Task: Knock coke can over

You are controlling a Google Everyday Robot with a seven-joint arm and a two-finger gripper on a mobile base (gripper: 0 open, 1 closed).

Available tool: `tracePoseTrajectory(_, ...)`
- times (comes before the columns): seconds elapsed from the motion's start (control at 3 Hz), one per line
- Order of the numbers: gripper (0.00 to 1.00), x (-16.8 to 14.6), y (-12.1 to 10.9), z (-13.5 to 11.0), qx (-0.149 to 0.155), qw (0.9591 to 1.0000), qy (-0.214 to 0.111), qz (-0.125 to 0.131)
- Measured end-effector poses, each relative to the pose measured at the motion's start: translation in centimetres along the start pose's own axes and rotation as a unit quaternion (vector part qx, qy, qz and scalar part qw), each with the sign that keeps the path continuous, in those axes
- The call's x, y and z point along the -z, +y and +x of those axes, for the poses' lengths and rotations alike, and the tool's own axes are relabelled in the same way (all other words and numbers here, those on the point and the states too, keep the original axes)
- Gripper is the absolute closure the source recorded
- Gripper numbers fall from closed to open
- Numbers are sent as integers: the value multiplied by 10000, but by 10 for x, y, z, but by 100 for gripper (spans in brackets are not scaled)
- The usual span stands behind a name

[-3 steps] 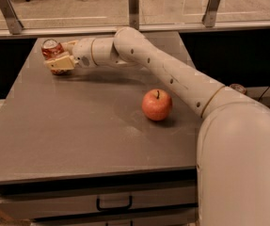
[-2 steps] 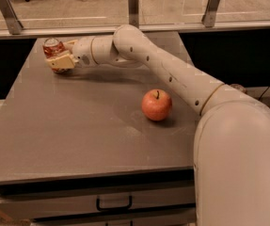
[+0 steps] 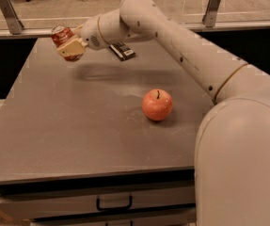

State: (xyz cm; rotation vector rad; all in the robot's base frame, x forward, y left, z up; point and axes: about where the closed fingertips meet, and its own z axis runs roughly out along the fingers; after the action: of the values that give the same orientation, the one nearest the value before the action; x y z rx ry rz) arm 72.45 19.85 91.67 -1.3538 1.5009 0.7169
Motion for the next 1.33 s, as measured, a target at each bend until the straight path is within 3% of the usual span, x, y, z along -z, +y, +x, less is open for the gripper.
tracePoseTrajectory(0.33, 100, 34, 4, -5, 51, 9982, 536, -247)
tracePoseTrajectory(0.67, 100, 51, 11, -2, 73, 9921, 1121, -555)
tracePoseTrajectory(1.0, 100, 58, 28, 12, 38, 9862, 1380, -918)
tracePoseTrajectory(1.33, 100, 57, 28, 12, 37, 9861, 1378, -924)
